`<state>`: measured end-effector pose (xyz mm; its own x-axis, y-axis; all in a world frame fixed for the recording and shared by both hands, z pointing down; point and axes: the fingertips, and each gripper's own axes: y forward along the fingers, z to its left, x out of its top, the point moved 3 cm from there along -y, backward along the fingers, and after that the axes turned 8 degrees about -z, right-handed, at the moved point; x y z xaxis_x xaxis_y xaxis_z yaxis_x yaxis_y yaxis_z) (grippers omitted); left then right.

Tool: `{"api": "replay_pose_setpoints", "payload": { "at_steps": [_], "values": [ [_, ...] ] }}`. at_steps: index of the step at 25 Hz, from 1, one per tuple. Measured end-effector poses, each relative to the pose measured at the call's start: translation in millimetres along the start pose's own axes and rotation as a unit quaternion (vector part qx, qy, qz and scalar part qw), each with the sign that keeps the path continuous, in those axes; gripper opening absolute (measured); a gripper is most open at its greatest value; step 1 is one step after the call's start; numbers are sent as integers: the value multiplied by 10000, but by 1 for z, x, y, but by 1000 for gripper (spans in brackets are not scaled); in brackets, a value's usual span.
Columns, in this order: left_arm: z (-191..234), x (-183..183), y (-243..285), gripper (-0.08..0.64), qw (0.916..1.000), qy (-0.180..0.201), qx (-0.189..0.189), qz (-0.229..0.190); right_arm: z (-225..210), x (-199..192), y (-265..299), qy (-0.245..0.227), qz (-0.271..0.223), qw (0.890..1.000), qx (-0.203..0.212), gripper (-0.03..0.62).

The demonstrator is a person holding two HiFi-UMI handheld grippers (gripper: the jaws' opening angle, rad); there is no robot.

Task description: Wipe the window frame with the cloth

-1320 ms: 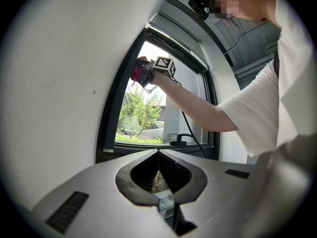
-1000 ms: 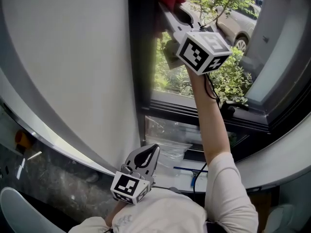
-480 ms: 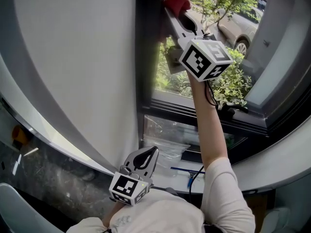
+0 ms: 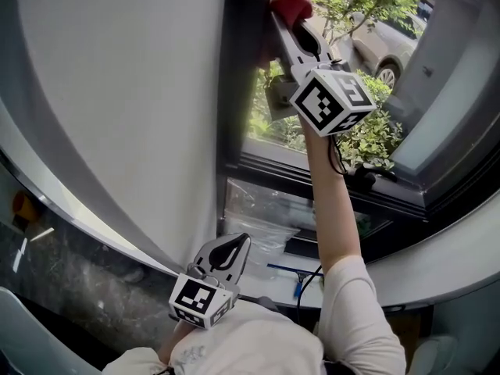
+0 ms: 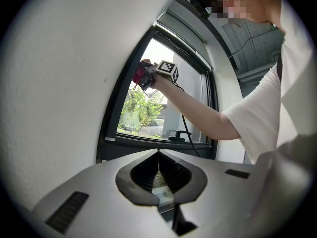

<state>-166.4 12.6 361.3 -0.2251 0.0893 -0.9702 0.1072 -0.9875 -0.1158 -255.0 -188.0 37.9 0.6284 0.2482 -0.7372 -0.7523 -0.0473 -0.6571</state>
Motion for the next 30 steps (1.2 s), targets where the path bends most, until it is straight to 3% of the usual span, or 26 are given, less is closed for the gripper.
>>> {"api": "replay_pose_setpoints", "payload": {
  "at_steps": [30],
  "values": [
    [-6, -5, 2, 11, 9999, -75, -103, 61, 3, -41, -32, 399, 388, 9984, -104, 80]
  ]
}}
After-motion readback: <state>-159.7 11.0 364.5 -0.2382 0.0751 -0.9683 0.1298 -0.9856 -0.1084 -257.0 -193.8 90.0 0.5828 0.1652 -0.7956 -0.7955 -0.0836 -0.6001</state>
